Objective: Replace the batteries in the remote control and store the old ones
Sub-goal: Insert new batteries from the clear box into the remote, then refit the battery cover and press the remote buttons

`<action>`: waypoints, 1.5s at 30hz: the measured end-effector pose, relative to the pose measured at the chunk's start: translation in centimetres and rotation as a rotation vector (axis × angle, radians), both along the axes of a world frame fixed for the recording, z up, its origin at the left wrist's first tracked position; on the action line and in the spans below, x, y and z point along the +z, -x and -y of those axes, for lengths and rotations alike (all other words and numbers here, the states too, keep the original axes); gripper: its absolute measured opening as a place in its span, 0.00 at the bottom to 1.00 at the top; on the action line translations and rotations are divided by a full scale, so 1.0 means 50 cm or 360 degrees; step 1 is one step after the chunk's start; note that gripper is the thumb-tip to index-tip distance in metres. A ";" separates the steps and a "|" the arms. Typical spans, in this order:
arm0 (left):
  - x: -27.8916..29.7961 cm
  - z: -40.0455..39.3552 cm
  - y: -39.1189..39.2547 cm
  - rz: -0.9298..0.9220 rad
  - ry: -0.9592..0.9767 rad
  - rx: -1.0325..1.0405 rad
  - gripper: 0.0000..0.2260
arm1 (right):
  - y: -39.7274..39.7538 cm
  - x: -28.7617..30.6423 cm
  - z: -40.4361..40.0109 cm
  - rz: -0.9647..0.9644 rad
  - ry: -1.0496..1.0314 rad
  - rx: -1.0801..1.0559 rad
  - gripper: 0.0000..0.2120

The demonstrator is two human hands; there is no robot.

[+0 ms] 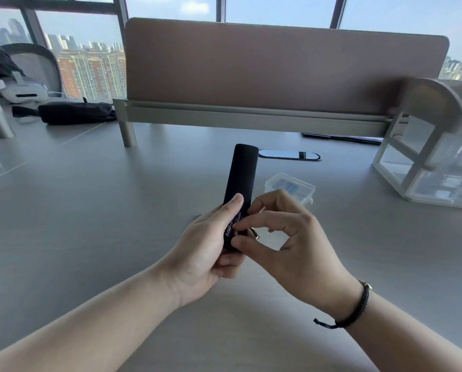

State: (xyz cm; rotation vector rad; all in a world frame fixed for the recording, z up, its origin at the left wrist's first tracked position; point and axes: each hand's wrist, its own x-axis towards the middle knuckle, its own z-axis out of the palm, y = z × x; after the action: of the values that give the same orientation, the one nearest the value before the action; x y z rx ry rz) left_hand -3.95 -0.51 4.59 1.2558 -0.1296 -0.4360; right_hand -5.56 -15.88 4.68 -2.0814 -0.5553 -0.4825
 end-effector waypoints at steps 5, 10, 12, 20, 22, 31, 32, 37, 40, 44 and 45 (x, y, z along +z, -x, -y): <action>0.001 0.000 -0.001 -0.0027 0.0012 0.0108 0.14 | 0.000 -0.004 0.001 0.0122 0.0065 0.0028 0.06; -0.002 0.005 -0.004 0.0068 -0.0068 0.0180 0.17 | -0.002 -0.006 -0.001 0.0279 0.0127 -0.0007 0.05; -0.002 0.006 -0.003 0.0129 -0.0091 0.0155 0.17 | -0.003 -0.006 0.000 0.0303 0.0124 -0.0025 0.04; 0.002 0.005 -0.005 0.0211 -0.0023 0.0222 0.10 | -0.012 -0.010 0.008 0.0256 0.0111 -0.0119 0.05; 0.007 -0.001 -0.019 0.0226 0.0009 0.0398 0.10 | -0.017 -0.013 0.012 0.0234 0.0111 -0.0163 0.07; 0.013 -0.047 -0.075 0.0170 0.0174 0.0944 0.05 | -0.011 -0.032 -0.009 0.0257 0.0722 -0.0203 0.13; 0.013 -0.050 -0.078 0.0191 0.0172 0.0969 0.04 | -0.010 -0.037 -0.023 0.0228 0.0863 -0.0176 0.16; 0.010 -0.058 -0.091 0.0270 0.0192 0.1060 0.06 | -0.016 -0.054 -0.083 0.0044 0.1266 -0.0106 0.28; 0.004 -0.061 -0.098 0.0278 0.0197 0.1067 0.07 | -0.017 -0.053 -0.083 -0.0024 0.1302 -0.0058 0.28; -0.003 -0.059 -0.100 0.0279 0.0187 0.1037 0.07 | -0.019 -0.056 -0.077 -0.0037 0.1305 0.0040 0.28; -0.003 -0.059 -0.100 0.0282 0.0187 0.1030 0.07 | -0.017 -0.055 -0.077 -0.0009 0.1301 0.0081 0.27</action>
State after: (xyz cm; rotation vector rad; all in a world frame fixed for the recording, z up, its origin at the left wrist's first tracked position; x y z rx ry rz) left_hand 1.02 2.41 4.43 1.1447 0.1022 0.2387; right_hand -4.69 -12.05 1.95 -2.8237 -0.9046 -0.2278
